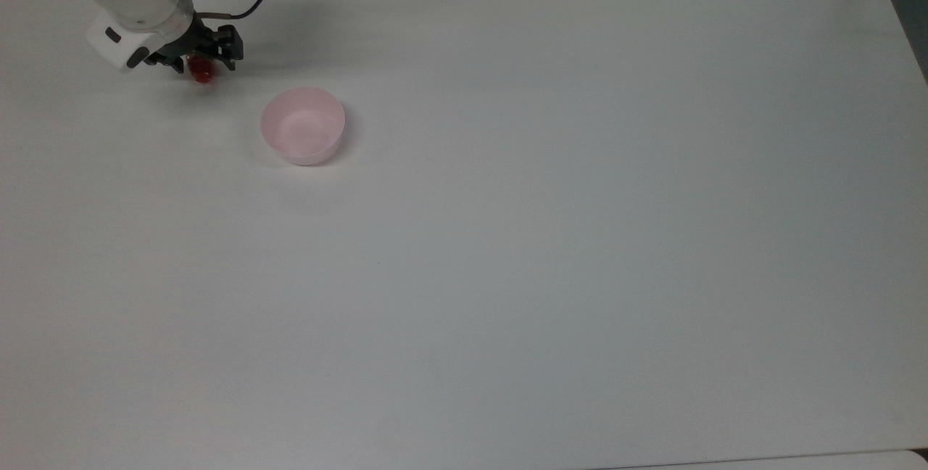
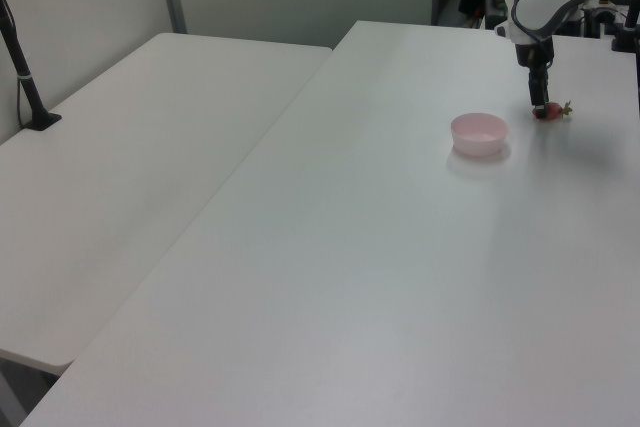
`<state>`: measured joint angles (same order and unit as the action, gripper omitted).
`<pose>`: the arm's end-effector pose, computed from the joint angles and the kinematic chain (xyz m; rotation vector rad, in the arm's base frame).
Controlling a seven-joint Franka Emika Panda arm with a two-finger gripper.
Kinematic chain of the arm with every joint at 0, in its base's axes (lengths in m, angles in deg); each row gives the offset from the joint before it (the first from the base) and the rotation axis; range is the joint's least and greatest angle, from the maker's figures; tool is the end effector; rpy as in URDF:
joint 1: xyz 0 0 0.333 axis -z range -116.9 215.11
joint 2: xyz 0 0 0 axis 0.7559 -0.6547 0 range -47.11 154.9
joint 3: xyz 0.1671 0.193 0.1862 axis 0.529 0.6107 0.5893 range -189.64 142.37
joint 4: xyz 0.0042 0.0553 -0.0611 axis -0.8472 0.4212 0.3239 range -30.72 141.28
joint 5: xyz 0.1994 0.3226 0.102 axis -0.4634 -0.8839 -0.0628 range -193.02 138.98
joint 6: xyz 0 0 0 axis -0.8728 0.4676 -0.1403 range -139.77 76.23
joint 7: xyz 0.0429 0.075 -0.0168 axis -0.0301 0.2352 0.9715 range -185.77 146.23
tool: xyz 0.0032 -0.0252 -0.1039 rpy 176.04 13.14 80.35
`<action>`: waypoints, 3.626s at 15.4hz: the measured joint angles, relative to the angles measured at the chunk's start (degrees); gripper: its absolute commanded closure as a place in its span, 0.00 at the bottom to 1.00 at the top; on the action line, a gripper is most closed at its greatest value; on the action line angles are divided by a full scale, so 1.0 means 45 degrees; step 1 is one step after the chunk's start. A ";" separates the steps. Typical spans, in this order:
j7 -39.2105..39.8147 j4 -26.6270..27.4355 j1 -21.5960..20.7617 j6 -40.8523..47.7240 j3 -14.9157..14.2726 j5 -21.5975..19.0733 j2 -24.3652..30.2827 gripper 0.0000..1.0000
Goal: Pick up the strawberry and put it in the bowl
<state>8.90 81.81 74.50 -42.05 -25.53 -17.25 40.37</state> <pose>0.4969 -0.2665 0.3140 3.0806 0.1842 -0.4142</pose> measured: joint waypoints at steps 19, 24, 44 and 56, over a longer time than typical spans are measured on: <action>0.0099 -0.0098 -0.0005 0.0531 0.0026 0.0131 0.0532 0.73; -0.0082 -0.1479 -0.1068 0.1428 0.0127 -0.2540 0.1123 0.72; -0.1866 -0.2505 -0.2193 0.1846 0.0570 -0.3130 0.0653 0.00; -0.6797 -0.4739 -0.5536 0.6974 -0.1111 -0.3137 0.4745 0.00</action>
<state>-21.68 60.48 49.59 -10.67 -30.53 -31.36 61.72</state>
